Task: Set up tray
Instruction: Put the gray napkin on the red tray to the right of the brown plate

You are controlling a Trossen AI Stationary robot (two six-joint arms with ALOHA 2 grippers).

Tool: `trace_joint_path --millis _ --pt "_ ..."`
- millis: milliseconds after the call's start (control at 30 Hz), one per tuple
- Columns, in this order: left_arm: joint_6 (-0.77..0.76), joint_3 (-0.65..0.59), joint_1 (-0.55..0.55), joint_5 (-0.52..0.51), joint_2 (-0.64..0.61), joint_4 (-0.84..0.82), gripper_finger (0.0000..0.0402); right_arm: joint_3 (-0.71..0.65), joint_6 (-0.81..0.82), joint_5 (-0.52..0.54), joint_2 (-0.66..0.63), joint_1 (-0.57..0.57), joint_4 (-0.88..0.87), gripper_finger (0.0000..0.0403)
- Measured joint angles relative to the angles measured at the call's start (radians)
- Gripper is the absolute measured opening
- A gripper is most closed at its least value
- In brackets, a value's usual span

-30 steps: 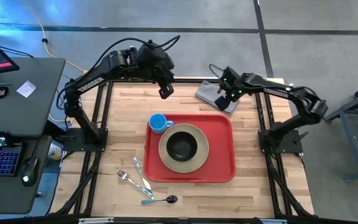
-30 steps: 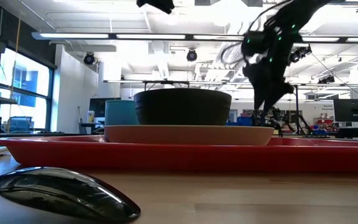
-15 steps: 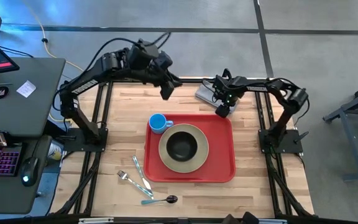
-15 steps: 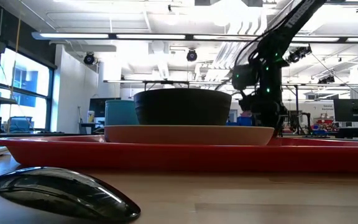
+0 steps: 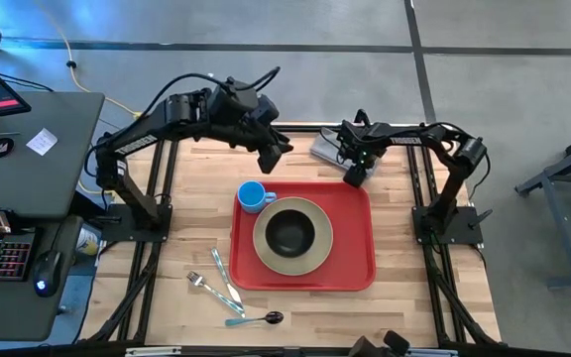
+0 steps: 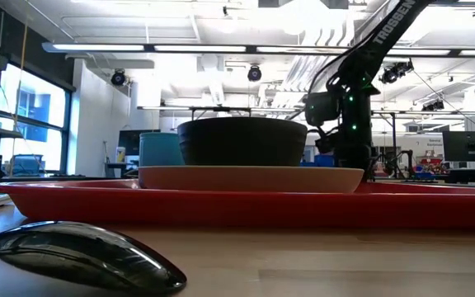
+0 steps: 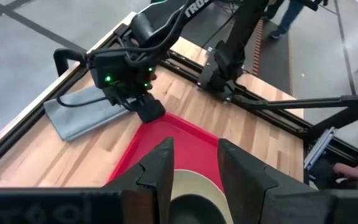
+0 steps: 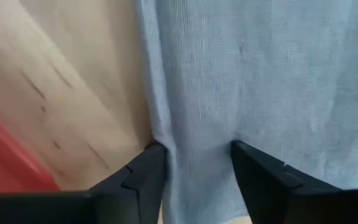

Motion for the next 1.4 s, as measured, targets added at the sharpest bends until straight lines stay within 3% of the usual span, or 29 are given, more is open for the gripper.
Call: trace_joint_path --millis 400,567,700,833,1000,1267,1400 --pt "-0.04 0.0 -0.031 -0.003 0.0 -0.006 0.0156 0.0 -0.023 -0.028 0.008 -0.026 0.056 0.0011" --pt "-0.041 0.0 -0.03 -0.004 0.0 -0.007 0.0156 -0.004 0.007 -0.161 -0.022 -0.056 0.021 0.0012" --pt "-0.011 0.0 -0.03 -0.004 0.0 -0.007 0.0156 -0.006 0.046 -0.256 -0.116 -0.075 -0.025 0.0008" --pt "0.03 0.0 -0.03 -0.004 0.0 -0.007 0.0156 -0.004 0.109 -0.29 -0.235 -0.095 -0.078 0.0005" --pt "0.083 0.0 -0.03 -0.019 0.0 -0.002 0.0156 -0.003 0.3 -0.325 -0.399 -0.087 -0.196 0.0004" --pt "0.173 0.0 -0.029 -0.054 0.0 0.007 0.0156 -0.003 0.65 -0.359 -0.548 0.071 -0.339 0.0003" --pt "0.245 0.0 -0.029 -0.003 0.0 -0.003 0.0156 -0.003 0.754 -0.37 -0.551 0.203 -0.4 0.0003"
